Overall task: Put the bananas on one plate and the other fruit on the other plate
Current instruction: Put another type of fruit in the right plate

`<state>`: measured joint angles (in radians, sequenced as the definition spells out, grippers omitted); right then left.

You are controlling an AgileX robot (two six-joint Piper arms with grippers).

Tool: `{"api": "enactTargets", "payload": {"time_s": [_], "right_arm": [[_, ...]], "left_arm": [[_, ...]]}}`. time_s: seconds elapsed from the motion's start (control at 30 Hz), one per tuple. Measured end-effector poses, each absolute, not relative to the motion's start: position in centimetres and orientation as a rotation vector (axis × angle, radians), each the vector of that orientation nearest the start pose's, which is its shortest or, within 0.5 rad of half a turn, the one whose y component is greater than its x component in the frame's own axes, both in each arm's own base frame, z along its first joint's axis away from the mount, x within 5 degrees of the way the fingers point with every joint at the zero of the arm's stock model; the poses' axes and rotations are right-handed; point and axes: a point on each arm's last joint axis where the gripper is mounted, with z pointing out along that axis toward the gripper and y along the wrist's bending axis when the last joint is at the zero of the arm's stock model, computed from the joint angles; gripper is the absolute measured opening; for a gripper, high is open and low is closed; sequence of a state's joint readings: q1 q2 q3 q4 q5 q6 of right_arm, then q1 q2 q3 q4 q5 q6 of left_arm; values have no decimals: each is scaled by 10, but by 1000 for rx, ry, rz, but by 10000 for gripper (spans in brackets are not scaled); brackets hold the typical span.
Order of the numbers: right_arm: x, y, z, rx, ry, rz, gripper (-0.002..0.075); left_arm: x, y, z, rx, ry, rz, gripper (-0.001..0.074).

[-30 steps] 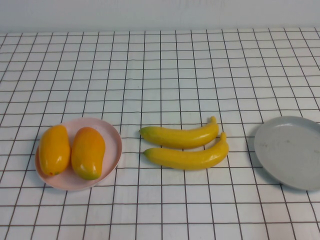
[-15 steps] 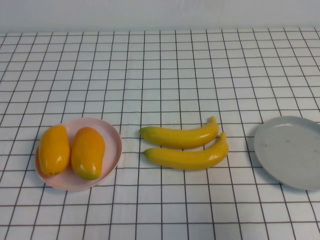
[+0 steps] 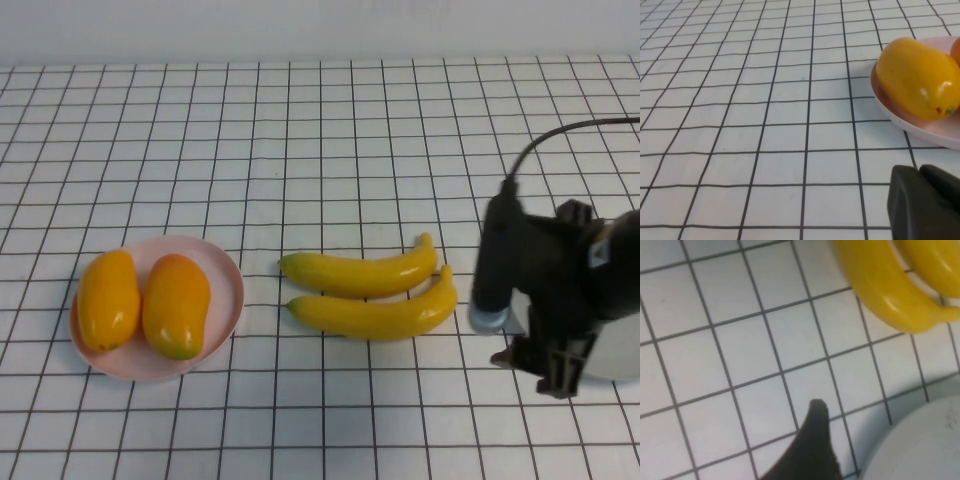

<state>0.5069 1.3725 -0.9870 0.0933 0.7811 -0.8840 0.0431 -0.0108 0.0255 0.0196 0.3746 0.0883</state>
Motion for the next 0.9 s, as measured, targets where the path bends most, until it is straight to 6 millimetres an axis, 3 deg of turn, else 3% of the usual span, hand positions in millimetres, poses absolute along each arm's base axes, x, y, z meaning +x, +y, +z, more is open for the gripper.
{"api": "enactTargets", "payload": {"time_s": [0.17,0.47,0.73,0.9], "right_arm": [[263,178,251,-1842,2005,-58,594],[305,233,234,-1949,1924,-63,585],[318,251,210,-1988,1957,-31,578],[319,252,198,-2005,1981,-14,524]], "left_arm": [[52,3,171,55,1874,110,-4],[52,3,171,55,1874,110,-4],[52,3,171,55,1874,110,-4],[52,3,171,55,1874,110,-4]]}}
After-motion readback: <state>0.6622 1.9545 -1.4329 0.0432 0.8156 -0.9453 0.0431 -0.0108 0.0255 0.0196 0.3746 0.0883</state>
